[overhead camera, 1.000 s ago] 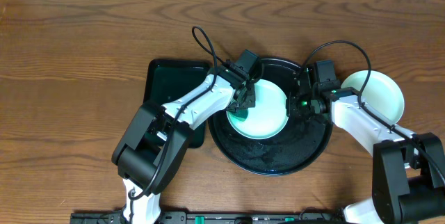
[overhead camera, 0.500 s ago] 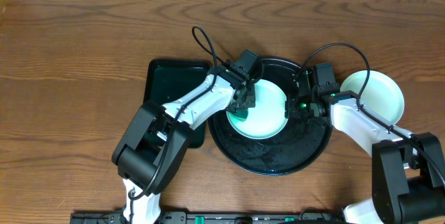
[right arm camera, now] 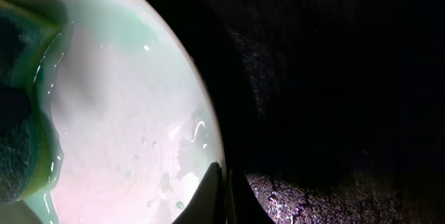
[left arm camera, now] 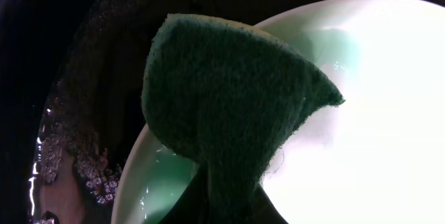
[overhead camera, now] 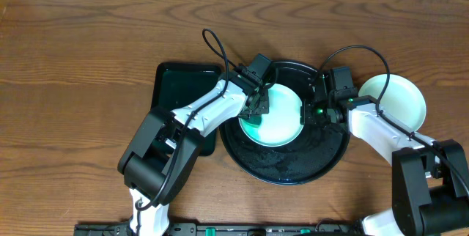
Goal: Clean dirty plates on tray and stack at the side
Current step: 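Scrub the plate's left area with the sponge while right gripper holds rim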
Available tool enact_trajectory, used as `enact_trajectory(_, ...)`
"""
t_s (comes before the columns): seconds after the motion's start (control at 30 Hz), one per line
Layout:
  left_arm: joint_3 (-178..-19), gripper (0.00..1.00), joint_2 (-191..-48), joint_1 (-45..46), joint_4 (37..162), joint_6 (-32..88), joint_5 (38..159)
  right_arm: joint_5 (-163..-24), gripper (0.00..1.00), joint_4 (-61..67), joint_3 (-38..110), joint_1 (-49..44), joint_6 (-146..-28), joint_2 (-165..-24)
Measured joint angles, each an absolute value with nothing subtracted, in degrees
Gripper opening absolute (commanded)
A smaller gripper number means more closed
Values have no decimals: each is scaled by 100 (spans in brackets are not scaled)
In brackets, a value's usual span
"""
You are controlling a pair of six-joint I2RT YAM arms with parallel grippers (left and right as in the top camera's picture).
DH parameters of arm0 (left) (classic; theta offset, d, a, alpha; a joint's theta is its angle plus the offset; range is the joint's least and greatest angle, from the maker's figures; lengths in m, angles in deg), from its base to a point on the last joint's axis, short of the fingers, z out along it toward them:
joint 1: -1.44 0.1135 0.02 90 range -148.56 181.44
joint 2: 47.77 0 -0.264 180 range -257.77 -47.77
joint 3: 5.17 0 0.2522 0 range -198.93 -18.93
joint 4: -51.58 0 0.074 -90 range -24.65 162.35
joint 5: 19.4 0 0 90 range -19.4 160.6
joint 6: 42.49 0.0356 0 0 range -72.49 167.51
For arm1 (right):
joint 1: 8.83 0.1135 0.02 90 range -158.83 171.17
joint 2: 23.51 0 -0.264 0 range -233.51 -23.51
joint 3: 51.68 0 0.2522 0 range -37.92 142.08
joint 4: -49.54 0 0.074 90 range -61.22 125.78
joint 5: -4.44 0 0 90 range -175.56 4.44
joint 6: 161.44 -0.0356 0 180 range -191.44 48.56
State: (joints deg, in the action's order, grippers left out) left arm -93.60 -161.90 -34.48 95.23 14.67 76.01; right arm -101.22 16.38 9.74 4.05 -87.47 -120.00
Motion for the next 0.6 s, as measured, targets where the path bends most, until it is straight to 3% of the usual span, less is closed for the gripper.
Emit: enact_trajectory(0.6,-9413,8,-16323,-3621,9491,1467,7380,-10126,1,1638,974,410,-8747,-12000)
